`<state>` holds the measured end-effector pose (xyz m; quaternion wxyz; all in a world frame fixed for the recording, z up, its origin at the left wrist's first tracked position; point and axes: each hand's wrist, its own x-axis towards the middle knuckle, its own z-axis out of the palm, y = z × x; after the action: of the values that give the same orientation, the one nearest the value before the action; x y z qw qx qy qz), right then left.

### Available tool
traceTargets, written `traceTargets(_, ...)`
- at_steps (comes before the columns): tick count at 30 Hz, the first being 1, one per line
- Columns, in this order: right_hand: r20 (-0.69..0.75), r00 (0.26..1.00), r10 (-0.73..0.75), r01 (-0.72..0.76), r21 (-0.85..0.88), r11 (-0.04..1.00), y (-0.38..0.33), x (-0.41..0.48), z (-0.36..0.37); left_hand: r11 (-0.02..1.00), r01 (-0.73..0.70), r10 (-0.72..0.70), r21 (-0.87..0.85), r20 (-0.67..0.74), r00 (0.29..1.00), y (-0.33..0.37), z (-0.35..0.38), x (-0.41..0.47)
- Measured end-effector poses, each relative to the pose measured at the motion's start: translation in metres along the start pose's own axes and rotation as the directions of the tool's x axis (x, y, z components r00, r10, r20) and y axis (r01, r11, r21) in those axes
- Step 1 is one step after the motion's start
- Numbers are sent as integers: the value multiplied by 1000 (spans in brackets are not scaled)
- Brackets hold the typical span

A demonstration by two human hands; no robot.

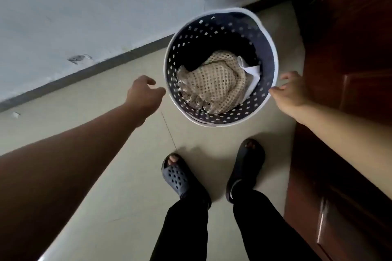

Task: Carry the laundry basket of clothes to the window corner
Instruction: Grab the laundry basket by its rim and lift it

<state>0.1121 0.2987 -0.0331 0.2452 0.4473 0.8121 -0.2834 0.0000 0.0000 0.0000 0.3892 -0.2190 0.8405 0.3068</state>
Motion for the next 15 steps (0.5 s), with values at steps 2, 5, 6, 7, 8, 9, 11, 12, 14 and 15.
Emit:
traceTargets(2,-42,999,10,-9,12,1000,0,18,11,1000,-22,22,-16,-45,999,-1,14,24)
traceTargets(5,-68,998,3,-1,41,999,4,42,27,997,-32,31,-67,-15,999,4,32,49)
traceTargets(6,-70,997,-12,15,39,999,4,45,31,996,-53,52,-75,-25,998,6,37,51)
traceTargets(7,-83,996,-39,41,27,999,4,48,33,994,-85,81,-70,-56,995,6,42,55)
traceTargets(8,-100,993,-58,59,8,998,3,47,33,994,-105,101,-37,-100,990,8,44,54)
traceTargets(9,-123,988,-89,90,0,996,3,48,33,993,-121,122,13,-146,982,9,46,52)
traceTargets(11,-150,979,-137,136,-17,991,1,40,25,989,-124,138,83,-197,971,12,43,40)
traceTargets(12,-157,975,-156,154,-22,988,-1,33,19,989,-120,136,90,-197,971,14,39,30)
traceTargets(14,-154,970,-189,192,1,981,-4,14,0,989,-123,136,76,-191,972,16,25,5)
traceTargets(15,-142,970,-199,203,14,979,-4,3,-11,988,-137,148,72,-183,972,17,17,-10)
